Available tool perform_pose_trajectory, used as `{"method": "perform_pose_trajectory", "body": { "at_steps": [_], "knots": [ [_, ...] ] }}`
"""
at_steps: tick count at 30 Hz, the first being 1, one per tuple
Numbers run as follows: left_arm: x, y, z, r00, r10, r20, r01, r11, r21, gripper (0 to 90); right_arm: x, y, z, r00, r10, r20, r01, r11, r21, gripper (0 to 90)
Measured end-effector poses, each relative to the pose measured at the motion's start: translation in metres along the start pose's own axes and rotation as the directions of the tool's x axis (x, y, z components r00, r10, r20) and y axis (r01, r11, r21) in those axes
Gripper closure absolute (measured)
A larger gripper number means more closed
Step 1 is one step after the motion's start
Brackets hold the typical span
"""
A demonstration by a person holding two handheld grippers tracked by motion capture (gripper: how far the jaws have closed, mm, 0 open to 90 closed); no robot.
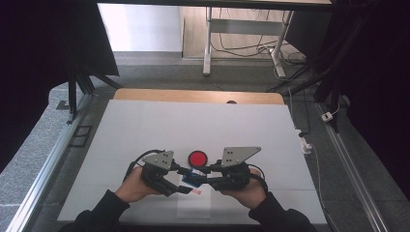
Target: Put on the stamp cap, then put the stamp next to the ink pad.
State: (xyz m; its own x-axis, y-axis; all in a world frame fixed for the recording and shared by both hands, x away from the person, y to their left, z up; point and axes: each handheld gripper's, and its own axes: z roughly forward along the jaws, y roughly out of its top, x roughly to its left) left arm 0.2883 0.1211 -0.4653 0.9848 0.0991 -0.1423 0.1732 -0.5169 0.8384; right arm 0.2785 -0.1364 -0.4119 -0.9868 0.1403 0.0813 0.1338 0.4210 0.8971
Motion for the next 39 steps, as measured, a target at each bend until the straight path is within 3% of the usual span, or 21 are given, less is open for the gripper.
{"method": "perform_pose_trajectory", "body": {
  "at_steps": [9,16,26,33,39],
  "knots": [
    [-0.006,-0.002,-0.011,0.9952,-0.049,-0.085,0.049,0.9988,-0.001,28.2,0.0,0.0,-0.003,0.9998,0.006,0.017,-0.006,1.0,-0.007,70.9],
    [-0.011,-0.006,-0.02,0.9852,-0.097,-0.141,0.098,0.9952,-0.006,18.9,0.0,0.001,-0.004,0.9997,0.006,0.022,-0.006,1.0,-0.01,70.9],
    [-0.019,-0.015,-0.028,0.961,-0.162,-0.224,0.172,0.9849,0.023,8.6,-0.002,0.0,-0.007,0.9986,0.021,0.049,-0.021,1.0,-0.006,70.8],
    [-0.024,-0.022,-0.038,0.9372,-0.227,-0.265,0.234,0.9723,-0.007,3.4,-0.004,0.0,-0.009,0.9968,0.034,0.073,-0.034,0.999,-0.003,70.8],
    [-0.03,-0.029,-0.046,0.9173,-0.257,-0.304,0.265,0.9642,-0.017,2.7,-0.004,-0.001,-0.01,0.9955,0.038,0.087,-0.038,0.999,-0.001,70.9]
  ]
}}
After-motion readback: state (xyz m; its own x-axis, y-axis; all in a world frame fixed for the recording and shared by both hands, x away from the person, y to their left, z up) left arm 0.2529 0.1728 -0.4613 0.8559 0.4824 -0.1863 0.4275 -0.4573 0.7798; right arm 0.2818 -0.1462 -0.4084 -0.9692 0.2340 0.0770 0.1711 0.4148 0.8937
